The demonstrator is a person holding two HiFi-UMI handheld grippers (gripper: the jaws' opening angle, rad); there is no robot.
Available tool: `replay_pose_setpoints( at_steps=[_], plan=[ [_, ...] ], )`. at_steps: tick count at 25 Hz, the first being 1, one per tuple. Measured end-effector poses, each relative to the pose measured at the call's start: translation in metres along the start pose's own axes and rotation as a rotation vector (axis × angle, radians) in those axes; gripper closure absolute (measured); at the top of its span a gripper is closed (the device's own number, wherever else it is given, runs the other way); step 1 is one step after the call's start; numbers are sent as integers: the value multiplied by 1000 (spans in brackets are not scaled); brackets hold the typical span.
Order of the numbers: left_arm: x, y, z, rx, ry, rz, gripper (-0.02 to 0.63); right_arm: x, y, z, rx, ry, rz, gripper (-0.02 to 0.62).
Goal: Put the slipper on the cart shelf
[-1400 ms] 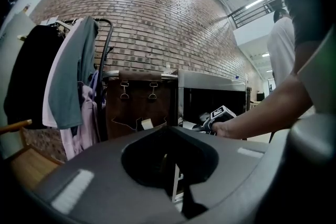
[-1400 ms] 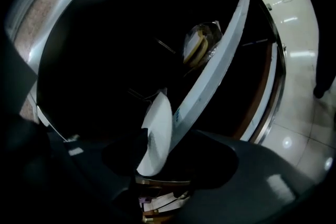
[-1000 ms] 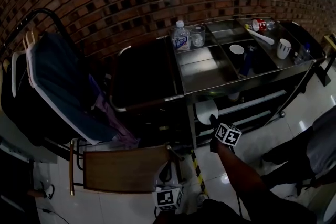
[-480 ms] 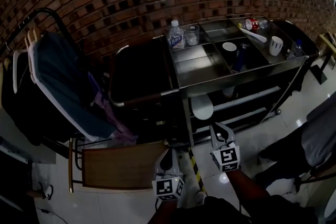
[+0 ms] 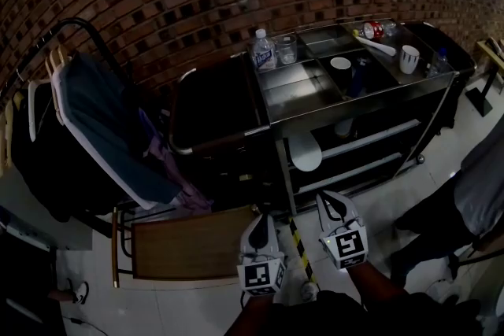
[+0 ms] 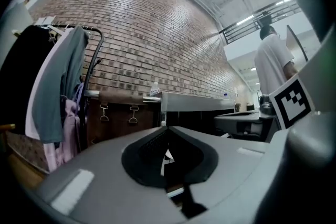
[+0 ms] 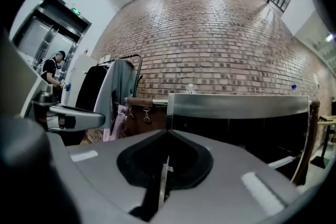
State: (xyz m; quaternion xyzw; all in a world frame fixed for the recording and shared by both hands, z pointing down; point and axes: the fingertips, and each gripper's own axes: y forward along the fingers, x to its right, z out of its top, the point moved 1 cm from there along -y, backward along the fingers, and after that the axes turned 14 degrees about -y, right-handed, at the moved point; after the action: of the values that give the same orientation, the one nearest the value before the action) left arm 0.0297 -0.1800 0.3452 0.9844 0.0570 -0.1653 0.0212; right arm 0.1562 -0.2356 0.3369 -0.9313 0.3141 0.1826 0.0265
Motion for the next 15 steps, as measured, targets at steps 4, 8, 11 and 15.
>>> replay_pose_setpoints(
  at_steps=[4,8,11,15],
  plan=[
    [5,-3,5,6,34,-2,591,-15,-14,6,28,26,3,594],
    [9,-1,11,7,53,-7,591,-21,-25,23,96,39,-4,594],
    [9,0,14,18,73,-7,590,-24,-31,29,128,4,-8,594],
    [9,2,15,29,79,-4,591,-19,-35,36,153,-23,-29,594]
  ],
)
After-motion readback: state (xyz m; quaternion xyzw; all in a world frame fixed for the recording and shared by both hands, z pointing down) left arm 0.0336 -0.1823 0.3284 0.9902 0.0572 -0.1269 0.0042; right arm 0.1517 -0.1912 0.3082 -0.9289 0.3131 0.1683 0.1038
